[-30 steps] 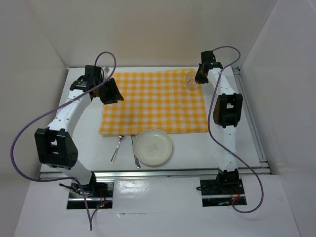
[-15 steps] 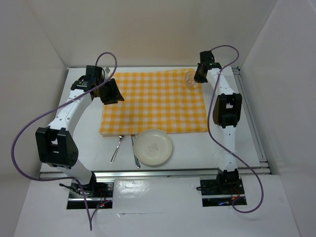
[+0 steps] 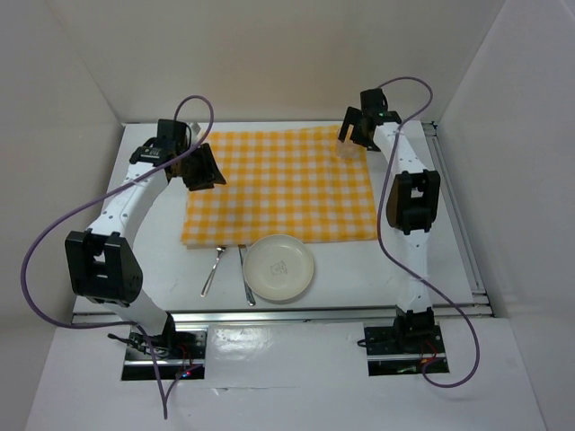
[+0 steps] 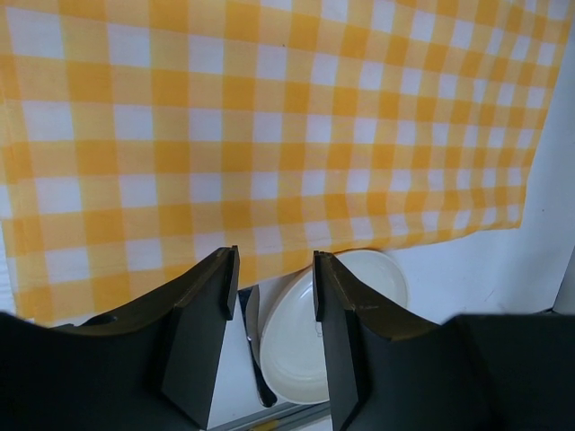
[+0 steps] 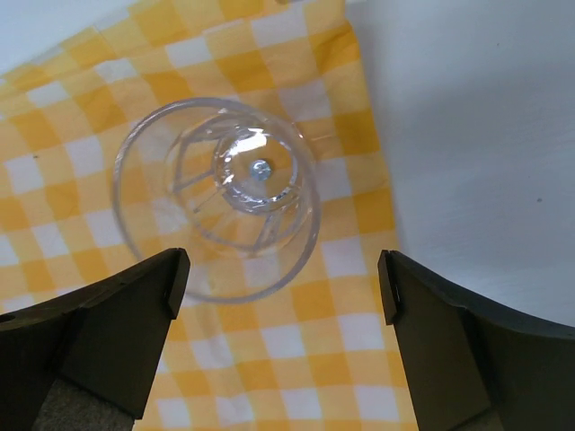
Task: Set the dinner table for one person
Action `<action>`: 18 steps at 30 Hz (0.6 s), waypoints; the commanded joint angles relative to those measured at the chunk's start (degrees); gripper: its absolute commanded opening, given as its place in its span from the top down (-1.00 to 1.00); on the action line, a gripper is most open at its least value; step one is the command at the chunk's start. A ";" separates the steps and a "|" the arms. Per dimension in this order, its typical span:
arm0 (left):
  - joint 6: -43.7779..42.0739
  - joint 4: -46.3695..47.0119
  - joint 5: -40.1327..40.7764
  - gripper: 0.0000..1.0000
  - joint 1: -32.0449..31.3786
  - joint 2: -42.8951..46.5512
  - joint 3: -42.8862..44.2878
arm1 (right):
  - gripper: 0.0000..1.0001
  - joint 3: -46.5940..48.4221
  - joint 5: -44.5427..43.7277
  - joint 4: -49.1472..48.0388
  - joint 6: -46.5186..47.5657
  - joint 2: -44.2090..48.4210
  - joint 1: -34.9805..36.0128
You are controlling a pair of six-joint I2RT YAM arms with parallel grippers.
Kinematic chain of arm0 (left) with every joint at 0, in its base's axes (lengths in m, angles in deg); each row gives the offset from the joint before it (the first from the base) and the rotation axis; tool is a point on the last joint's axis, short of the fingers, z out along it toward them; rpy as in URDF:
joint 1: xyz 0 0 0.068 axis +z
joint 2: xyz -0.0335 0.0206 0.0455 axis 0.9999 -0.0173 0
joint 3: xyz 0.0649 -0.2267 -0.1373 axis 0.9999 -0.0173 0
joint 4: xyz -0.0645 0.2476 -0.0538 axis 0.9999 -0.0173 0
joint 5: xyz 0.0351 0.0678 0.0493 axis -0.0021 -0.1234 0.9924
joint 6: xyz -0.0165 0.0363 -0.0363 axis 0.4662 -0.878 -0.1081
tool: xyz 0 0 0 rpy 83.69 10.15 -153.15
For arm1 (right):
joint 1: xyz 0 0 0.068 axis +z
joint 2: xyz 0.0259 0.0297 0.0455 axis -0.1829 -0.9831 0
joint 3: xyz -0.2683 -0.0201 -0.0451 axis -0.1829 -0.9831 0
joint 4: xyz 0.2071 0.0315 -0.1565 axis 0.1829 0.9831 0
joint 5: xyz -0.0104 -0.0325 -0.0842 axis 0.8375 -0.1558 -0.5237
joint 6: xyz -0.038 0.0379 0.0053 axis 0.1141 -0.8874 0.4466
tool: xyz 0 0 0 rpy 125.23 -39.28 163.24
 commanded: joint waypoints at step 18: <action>-2.71 -1.76 7.24 -0.13 -0.64 6.75 -1.89 | -1.00 -69.38 6.13 -2.12 -17.61 63.84 30.14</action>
